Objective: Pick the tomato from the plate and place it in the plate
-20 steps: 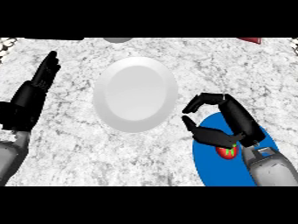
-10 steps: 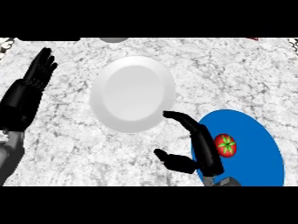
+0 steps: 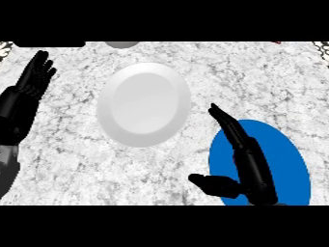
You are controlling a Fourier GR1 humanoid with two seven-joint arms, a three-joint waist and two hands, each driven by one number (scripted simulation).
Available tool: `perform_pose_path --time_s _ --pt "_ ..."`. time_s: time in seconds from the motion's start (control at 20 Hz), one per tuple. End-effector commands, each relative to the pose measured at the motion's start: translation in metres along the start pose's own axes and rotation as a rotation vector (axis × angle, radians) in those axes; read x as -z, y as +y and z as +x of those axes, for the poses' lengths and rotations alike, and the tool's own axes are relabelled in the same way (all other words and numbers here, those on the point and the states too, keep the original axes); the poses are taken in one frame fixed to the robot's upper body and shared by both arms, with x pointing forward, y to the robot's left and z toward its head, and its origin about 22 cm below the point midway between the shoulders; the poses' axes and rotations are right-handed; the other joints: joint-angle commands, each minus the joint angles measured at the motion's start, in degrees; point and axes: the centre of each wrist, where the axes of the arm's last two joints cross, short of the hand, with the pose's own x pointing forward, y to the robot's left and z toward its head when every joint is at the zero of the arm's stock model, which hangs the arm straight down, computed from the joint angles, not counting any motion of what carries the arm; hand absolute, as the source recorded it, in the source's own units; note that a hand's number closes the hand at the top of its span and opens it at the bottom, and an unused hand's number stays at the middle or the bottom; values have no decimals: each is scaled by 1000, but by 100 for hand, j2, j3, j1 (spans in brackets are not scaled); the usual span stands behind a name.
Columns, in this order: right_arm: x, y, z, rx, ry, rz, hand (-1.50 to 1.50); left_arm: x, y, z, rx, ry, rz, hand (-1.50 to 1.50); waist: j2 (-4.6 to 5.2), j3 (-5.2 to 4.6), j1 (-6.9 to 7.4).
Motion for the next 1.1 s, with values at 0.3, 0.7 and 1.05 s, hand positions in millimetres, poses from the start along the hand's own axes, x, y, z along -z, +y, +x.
perform_pose_path --time_s 0.3,0.7,1.05 --pt "15 -45 29 -500 387 294 -150 0 -6 0 5 7 -18 0 -5 -25 -1" --pt "31 -42 67 -640 587 535 -150 -2 -8 -13 4 -4 -16 0 33 -1 49" --pt "56 -38 50 -675 658 534 -150 -15 -11 -2 0 6 -23 0 27 7 108"
